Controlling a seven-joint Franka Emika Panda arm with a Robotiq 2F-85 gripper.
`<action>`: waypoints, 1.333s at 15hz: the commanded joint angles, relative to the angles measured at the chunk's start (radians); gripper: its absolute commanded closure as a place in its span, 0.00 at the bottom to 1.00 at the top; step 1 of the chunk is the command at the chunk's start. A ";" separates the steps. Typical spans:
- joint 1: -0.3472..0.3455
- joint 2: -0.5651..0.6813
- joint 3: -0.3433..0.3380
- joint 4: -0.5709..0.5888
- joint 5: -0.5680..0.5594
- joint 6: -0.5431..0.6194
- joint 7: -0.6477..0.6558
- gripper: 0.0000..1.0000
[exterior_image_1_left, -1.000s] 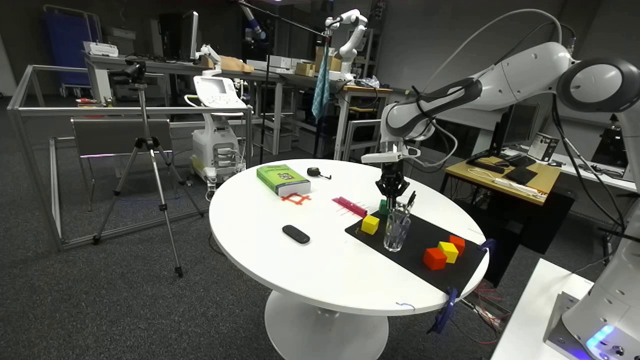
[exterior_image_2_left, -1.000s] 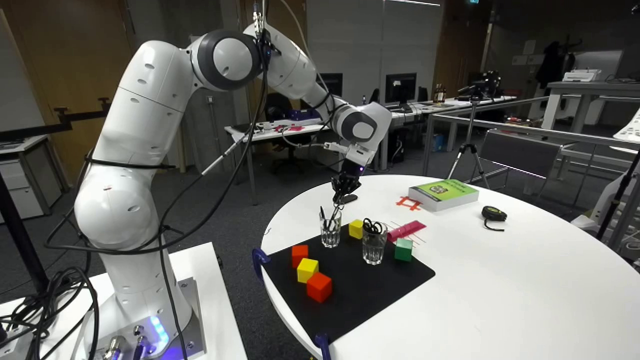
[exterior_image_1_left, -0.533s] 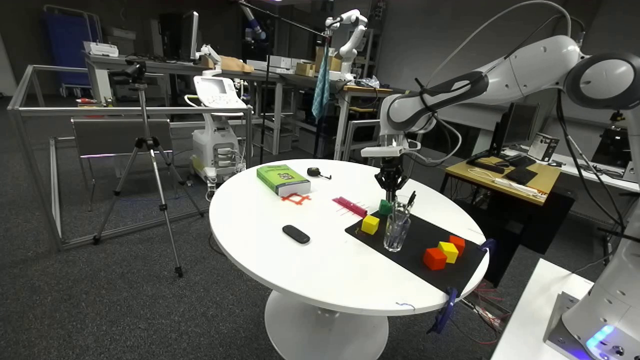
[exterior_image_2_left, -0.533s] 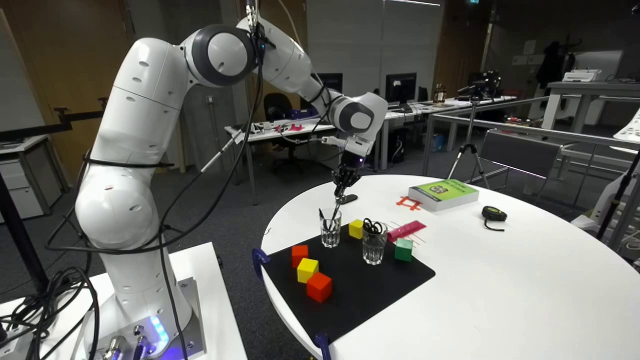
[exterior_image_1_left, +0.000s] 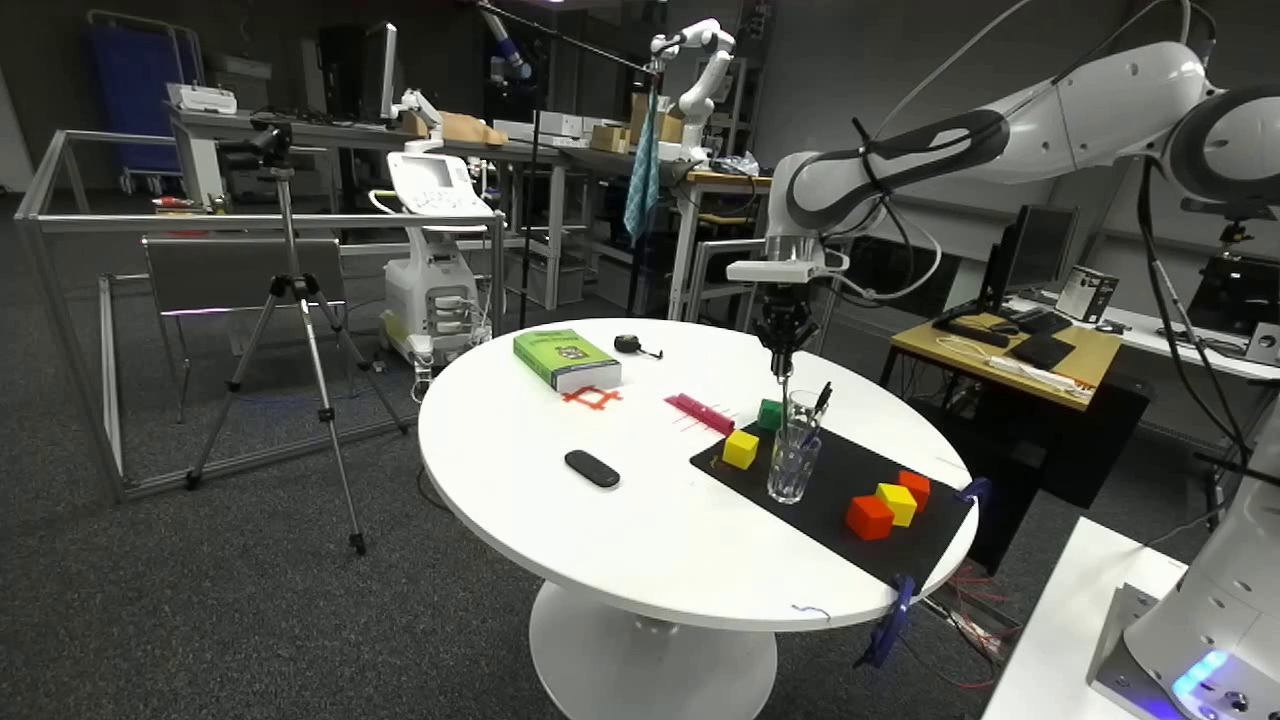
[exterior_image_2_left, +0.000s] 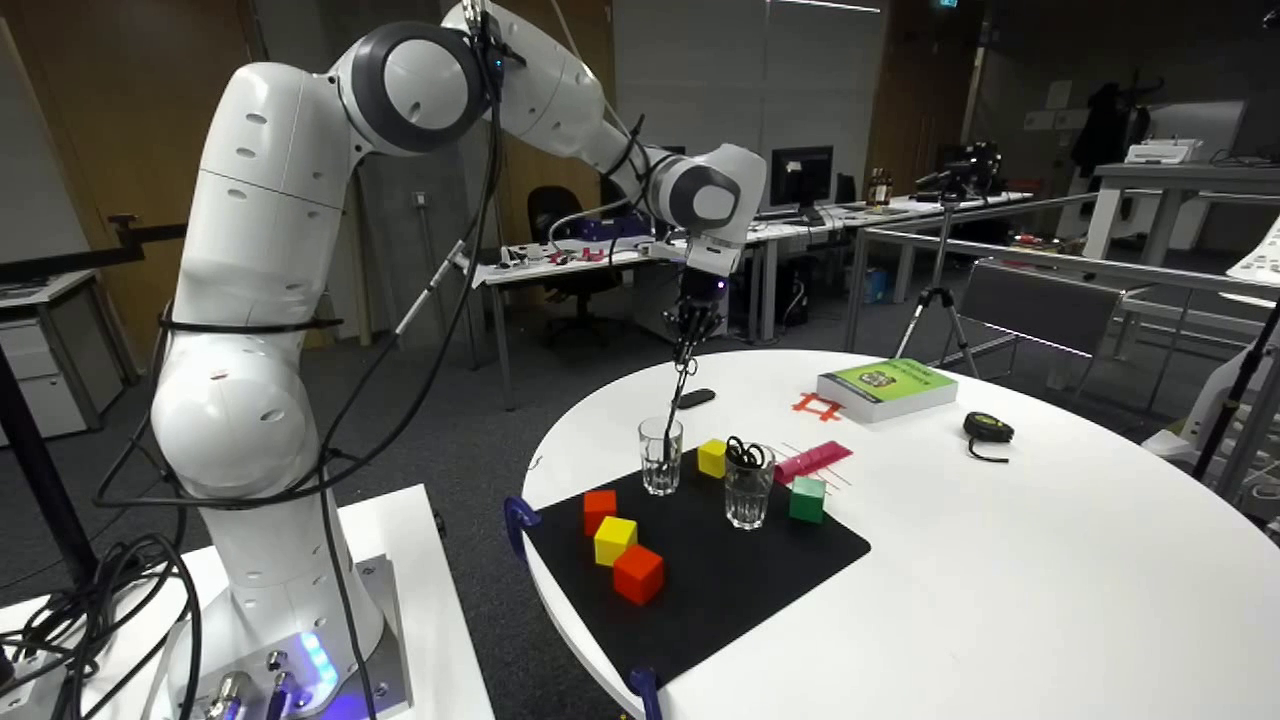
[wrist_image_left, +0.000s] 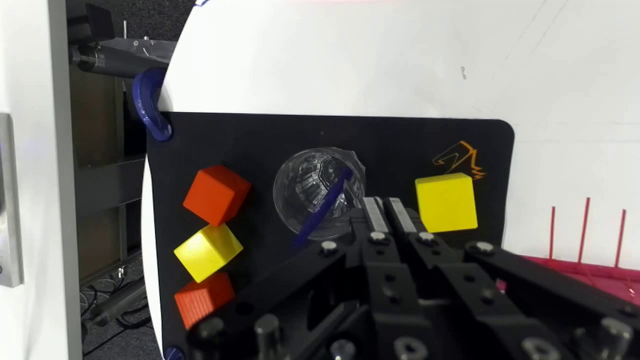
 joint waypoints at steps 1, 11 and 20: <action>-0.011 -0.099 0.009 -0.058 -0.009 0.005 -0.015 0.99; -0.036 -0.209 -0.001 -0.125 -0.078 0.073 -0.041 0.99; -0.115 -0.218 -0.028 -0.136 -0.072 0.163 -0.145 0.99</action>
